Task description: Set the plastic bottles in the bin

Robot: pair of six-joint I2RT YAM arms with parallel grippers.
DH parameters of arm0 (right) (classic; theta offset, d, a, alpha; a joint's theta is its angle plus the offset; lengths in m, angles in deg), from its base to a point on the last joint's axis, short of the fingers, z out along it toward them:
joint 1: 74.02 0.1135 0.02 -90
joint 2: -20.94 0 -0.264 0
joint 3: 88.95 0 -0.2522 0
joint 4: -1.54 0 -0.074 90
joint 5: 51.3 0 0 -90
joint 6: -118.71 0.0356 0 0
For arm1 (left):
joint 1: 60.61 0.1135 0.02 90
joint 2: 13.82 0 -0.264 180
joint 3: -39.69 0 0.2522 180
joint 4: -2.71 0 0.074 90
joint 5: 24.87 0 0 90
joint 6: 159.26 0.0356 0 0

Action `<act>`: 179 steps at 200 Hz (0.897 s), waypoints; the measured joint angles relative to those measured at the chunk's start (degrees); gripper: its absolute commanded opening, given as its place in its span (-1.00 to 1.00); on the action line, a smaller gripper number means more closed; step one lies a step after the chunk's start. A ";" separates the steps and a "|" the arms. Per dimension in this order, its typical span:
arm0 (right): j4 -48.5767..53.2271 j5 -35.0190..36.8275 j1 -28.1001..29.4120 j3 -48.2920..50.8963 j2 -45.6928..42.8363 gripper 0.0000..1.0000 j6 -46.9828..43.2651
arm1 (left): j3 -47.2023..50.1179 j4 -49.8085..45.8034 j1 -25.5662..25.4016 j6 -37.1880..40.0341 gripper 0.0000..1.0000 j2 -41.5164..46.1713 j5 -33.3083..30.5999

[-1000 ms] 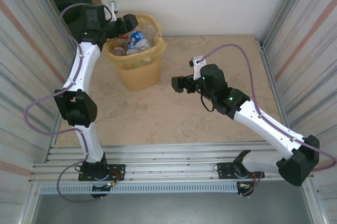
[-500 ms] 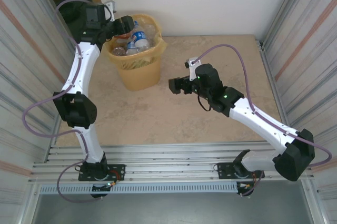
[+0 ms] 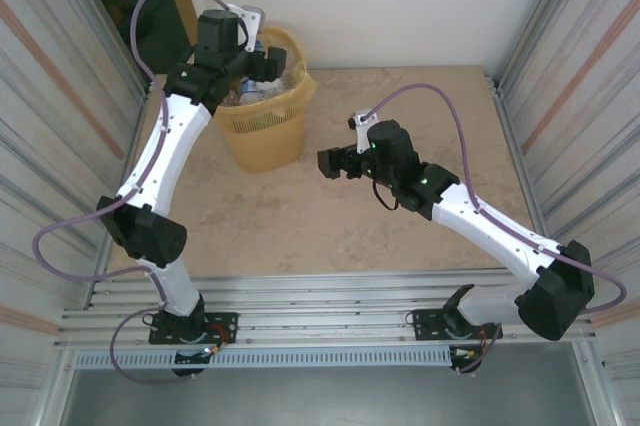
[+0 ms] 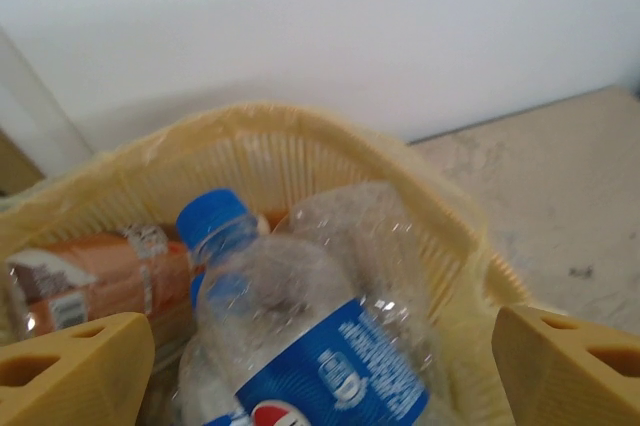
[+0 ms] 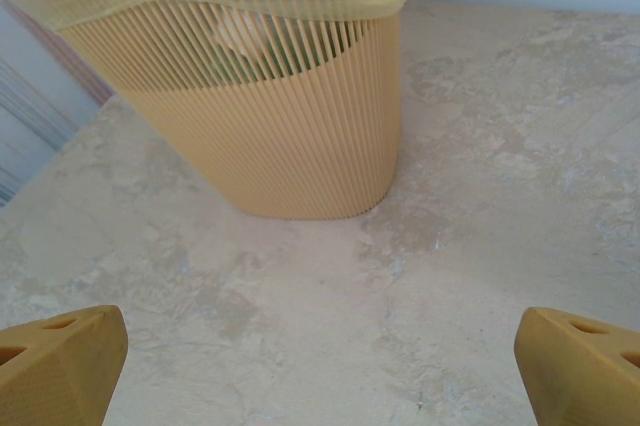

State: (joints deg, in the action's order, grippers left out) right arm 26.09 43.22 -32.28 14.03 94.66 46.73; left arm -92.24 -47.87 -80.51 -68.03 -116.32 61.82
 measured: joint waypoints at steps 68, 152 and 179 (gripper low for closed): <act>-0.02 0.00 0.00 0.00 0.00 0.95 0.02 | -5.60 -9.94 0.04 3.98 0.75 -4.70 -3.52; -0.04 0.07 0.00 -0.61 0.09 0.95 0.66 | -11.80 -13.53 4.70 6.51 0.29 -6.71 -5.25; -0.04 0.07 0.00 -0.61 0.09 0.95 1.05 | -13.92 -13.42 6.91 6.21 0.16 -8.55 -3.30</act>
State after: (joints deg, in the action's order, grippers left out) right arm 26.04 43.28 -32.28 13.42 94.74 47.78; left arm -106.16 -61.29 -73.60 -61.82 -124.87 58.52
